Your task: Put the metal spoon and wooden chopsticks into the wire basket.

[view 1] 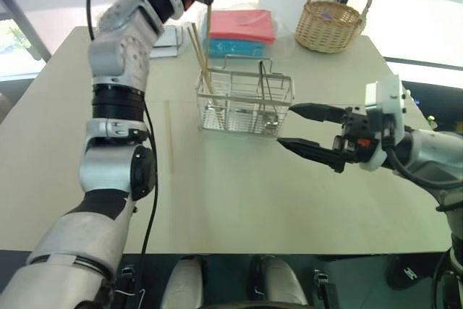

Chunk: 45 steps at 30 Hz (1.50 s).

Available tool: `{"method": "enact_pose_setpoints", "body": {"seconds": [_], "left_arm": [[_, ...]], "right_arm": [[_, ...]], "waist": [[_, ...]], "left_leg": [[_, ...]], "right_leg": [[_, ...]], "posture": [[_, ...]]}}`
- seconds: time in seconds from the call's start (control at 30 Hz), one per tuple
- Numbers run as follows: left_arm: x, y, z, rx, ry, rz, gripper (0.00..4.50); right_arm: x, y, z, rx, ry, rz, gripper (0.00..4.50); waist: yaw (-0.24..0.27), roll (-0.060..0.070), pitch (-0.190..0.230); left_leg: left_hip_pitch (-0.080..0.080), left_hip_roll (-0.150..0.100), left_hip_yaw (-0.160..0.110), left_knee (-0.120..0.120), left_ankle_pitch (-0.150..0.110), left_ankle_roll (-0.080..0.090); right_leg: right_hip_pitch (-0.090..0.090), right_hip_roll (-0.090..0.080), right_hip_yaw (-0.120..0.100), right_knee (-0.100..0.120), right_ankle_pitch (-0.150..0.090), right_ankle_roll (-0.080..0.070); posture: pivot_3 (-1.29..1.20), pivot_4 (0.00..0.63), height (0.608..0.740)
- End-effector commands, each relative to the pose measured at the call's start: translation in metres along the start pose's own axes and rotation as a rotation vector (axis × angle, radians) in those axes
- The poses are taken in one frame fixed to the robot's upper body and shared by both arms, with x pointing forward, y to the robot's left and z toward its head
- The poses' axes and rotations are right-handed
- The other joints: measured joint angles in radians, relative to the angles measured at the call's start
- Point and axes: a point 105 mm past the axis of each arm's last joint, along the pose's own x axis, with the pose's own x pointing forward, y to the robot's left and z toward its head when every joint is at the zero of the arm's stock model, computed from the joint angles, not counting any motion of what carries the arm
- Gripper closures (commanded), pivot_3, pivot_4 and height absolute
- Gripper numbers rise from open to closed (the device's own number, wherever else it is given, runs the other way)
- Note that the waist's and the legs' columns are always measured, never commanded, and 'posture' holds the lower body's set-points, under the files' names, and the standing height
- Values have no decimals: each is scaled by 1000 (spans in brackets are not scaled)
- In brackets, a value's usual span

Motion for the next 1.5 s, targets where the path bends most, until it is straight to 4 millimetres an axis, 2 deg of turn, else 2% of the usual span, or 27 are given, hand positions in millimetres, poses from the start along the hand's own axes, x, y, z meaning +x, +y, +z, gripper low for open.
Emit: {"method": "enact_pose_setpoints", "body": {"seconds": [0.03,0.13,0.27,0.37,0.43,0.47,0.6,0.63,0.7,0.73,0.8,0.9,0.93,1.0,1.07,1.1,1.2,1.27,1.4,1.5], "left_arm": [[-2,-3,-13,36,17,3,4410],[-5,-5,-29,25,47,8,4410],[-9,-7,-43,-19,63,23,2877],[-10,-5,-38,-54,44,47,1203],[-11,-2,-33,-65,35,62,244],[-11,-1,-28,-69,29,69,71],[-13,2,-11,-67,13,75,71],[-14,2,4,-58,-15,73,71],[-18,11,49,-95,-121,97,71],[-22,19,72,-126,-176,129,71],[-31,39,96,-173,-240,219,71],[-48,82,99,-143,-213,488,71],[-57,98,89,-109,-157,600,71],[-78,128,57,-54,7,807,71],[-98,146,21,-41,190,940,71],[-105,149,3,-51,285,966,71],[-114,136,-58,-139,586,909,71],[-117,125,-85,-188,699,862,71],[-117,100,-126,-234,859,720,71],[-122,92,-144,-241,932,690,71]], "right_arm": [[-2,3,13,-55,-35,-16,1007],[-3,2,14,-54,-42,-28,1007],[-2,-2,16,-52,-49,-38,1007],[-2,-4,16,-50,-53,-42,1007],[-1,-5,16,-50,-53,-43,1007],[-1,-6,16,-50,-53,-42,1007],[1,-7,15,-47,-56,-37,1007],[2,-8,15,-47,-58,-34,1007],[5,-9,16,-45,-65,-23,1007],[7,-9,16,-46,-70,-17,1007],[9,-10,16,-47,-74,-11,1007],[11,-9,15,-45,-78,-1,1007],[11,-9,15,-44,-78,1,1007],[12,-8,14,-43,-76,9,1007],[14,-7,13,-43,-76,17,1007],[14,-6,12,-45,-74,20,1007],[14,-3,9,-59,-53,44,1007],[13,1,7,-64,-44,68,1007],[10,4,2,-78,-11,93,1007],[8,5,-1,-81,2,92,1007]], "waist": [[5,0,0],[6,0,0],[7,0,0],[6,0,0],[6,0,0],[6,0,0],[5,0,0],[5,0,0],[2,-1,1],[2,-1,1],[-2,-1,1],[-1,3,-1],[1,4,-2],[8,5,-2],[8,4,-2],[7,3,-2],[8,-3,-2],[8,-3,-2],[4,-3,-2],[2,-3,-2]], "left_leg": [[0,0,0,0,0,0],[0,0,0,1,0,0],[-1,0,-1,1,0,1],[-1,0,-1,1,0,1],[-1,0,-1,1,0,1],[-1,0,-1,1,0,1],[-1,0,-1,1,0,1],[-1,0,-1,1,0,1],[-1,0,-1,1,0,1],[-1,0,-1,1,0,1],[-2,0,-2,1,0,1],[0,0,-2,0,-1,1],[2,0,-1,0,-1,1],[6,-1,-1,0,-1,1],[8,-1,-1,0,-1,1],[8,0,-1,0,-1,1],[2,0,-3,2,0,1],[-2,-1,-3,3,0,1],[-4,-1,0,3,0,0],[-3,-1,1,0,-1,1]], "right_leg": [[0,0,0,0,0,0],[1,0,0,-1,0,0],[1,0,0,-1,0,0],[0,0,0,-1,0,0],[0,0,0,-1,0,0],[0,0,0,-1,0,0],[1,0,0,0,0,0],[0,0,0,0,0,0],[0,0,0,0,0,0],[0,0,0,0,0,0],[-1,0,0,0,0,0],[1,0,0,0,0,0],[4,0,0,0,0,0],[6,0,0,0,0,0],[9,0,0,0,0,0],[9,0,0,0,0,0],[5,0,-1,0,0,0],[3,0,-1,1,1,2],[2,-1,-1,-1,2,3],[1,0,-1,-1,1,3]], "posture": [[0,150,703],[0,150,703],[0,150,703],[0,150,703],[0,150,703],[0,150,703],[0,150,703],[0,150,703],[0,150,703],[0,150,703],[0,150,703],[0,150,703],[0,150,703],[0,150,703],[0,150,703],[0,150,703],[0,150,703],[0,150,703],[0,150,703],[0,150,703]]}}
